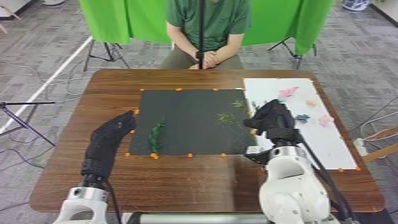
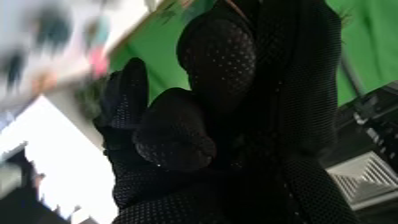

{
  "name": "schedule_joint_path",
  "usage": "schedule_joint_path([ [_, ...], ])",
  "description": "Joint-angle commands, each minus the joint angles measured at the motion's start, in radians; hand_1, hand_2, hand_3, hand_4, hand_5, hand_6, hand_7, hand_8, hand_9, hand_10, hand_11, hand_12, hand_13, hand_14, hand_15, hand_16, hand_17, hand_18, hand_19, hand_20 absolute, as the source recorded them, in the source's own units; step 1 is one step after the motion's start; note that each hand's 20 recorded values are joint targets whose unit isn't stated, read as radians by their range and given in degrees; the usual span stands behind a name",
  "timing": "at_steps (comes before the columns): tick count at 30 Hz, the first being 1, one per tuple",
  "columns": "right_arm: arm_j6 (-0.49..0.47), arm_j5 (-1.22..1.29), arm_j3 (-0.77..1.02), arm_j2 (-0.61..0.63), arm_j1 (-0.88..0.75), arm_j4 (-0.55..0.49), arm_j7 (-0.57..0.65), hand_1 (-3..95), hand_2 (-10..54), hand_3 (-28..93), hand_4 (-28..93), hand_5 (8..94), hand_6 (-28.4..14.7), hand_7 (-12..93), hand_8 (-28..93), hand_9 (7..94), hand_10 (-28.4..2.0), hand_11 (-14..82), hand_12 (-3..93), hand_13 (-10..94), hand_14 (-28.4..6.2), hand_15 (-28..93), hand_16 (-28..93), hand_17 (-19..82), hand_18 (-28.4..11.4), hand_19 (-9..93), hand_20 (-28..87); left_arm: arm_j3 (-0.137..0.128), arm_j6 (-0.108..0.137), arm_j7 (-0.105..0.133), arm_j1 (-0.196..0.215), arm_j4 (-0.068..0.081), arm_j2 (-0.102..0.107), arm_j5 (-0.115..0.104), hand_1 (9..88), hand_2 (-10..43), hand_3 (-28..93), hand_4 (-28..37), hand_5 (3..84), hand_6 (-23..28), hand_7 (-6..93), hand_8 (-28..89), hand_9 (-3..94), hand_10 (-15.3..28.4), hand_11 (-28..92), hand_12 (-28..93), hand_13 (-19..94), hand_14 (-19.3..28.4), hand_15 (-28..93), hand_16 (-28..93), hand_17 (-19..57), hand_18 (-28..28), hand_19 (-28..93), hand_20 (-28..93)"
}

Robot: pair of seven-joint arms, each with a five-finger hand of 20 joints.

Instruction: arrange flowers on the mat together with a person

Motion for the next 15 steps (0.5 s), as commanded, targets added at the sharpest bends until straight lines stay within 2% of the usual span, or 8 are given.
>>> schedule_joint_path([
  [1, -0.060, 0.075, -0.105, -0.048, 0.084, 0.085, -0.005, 88.3, -9.5, -28, 40, 90.6, 1.7, 22, 7, 93.7, -10.2, 40.6, 22.4, 82, -8.8, 74, 35, 39, -22.3, 80, 45, -0.005, 0.021, -0.022, 0.033, -0.012, 0.022, 0.011, 29.9, -3.2, 63, -16.6, 46.0, 3.4, 12.1, -6, 41.1, 12.8, 14, 14, 32, 16.2, 10, 2, 4.9, 10.2, 4, 16],
  [3, -0.078, 0.089, -0.130, -0.054, 0.103, 0.110, 0.006, 88.2, -9.5, -28, 40, 90.7, 1.7, 22, 7, 93.7, -10.3, 40.8, 22.3, 82, -8.9, 74, 35, 40, -22.5, 80, 45, -0.002, 0.041, -0.017, 0.039, -0.014, 0.029, 0.007, 29.9, -3.2, 63, -16.6, 45.9, 3.4, 12.1, -6, 41.1, 12.7, 14, 14, 32, 16.2, 10, 2, 4.9, 10.1, 4, 16],
  [6, -0.082, 0.145, -0.156, -0.067, 0.123, 0.141, 0.029, 88.2, -9.5, -28, 40, 90.8, 1.5, 22, 7, 93.7, -10.3, 41.2, 22.2, 82, -9.0, 75, 35, 40, -22.6, 81, 45, -0.003, 0.071, 0.008, 0.042, -0.005, 0.036, 0.007, 29.8, -3.3, 63, -16.6, 46.0, 3.5, 12.2, -6, 41.1, 12.8, 14, 14, 32, 16.2, 10, 2, 4.9, 10.2, 4, 16],
  [7, -0.079, 0.148, -0.165, -0.070, 0.129, 0.154, 0.030, 88.2, -9.5, -28, 41, 90.9, 1.5, 22, 7, 93.7, -10.3, 41.4, 22.2, 82, -8.9, 75, 35, 40, -22.6, 81, 45, -0.003, 0.094, 0.023, 0.041, 0.001, 0.039, 0.003, 29.8, -3.3, 63, -16.6, 46.1, 3.5, 12.2, -6, 41.3, 12.7, 14, 14, 32, 16.1, 10, 2, 4.8, 10.2, 4, 16],
  [10, -0.085, 0.145, -0.185, -0.078, 0.143, 0.186, 0.033, 88.2, -9.5, -28, 41, 91.1, 1.4, 22, 7, 93.7, -10.1, 41.8, 22.0, 82, -8.6, 75, 35, 40, -22.8, 81, 45, -0.008, 0.183, 0.052, 0.050, 0.005, 0.046, -0.023, 29.8, -3.3, 63, -16.8, 46.3, 3.6, 12.2, -6, 41.5, 12.7, 14, 14, 32, 16.0, 11, 2, 4.9, 10.2, 5, 16],
  [13, -0.093, 0.178, -0.196, -0.087, 0.155, 0.206, 0.051, 88.3, -9.5, -28, 41, 91.2, 1.5, 22, 7, 93.7, -9.9, 42.1, 21.7, 83, -8.3, 75, 35, 41, -22.9, 82, 45, -0.021, 0.238, 0.075, 0.054, 0.007, 0.053, -0.049, 29.3, -3.5, 63, -17.0, 46.6, 3.6, 12.6, -6, 41.4, 12.8, 14, 14, 32, 15.8, 10, 2, 5.2, 10.1, 5, 16],
  [15, -0.097, 0.181, -0.203, -0.091, 0.162, 0.220, 0.057, 88.3, -9.5, -28, 41, 91.3, 1.5, 21, 7, 93.7, -9.5, 42.2, 21.4, 83, -7.7, 74, 35, 41, -22.9, 82, 45, -0.030, 0.256, 0.087, 0.063, 0.003, 0.056, -0.057, 29.0, -3.6, 64, -17.3, 46.7, 3.5, 12.8, -6, 41.4, 12.7, 14, 14, 32, 15.7, 10, 2, 5.5, 9.9, 5, 16],
])
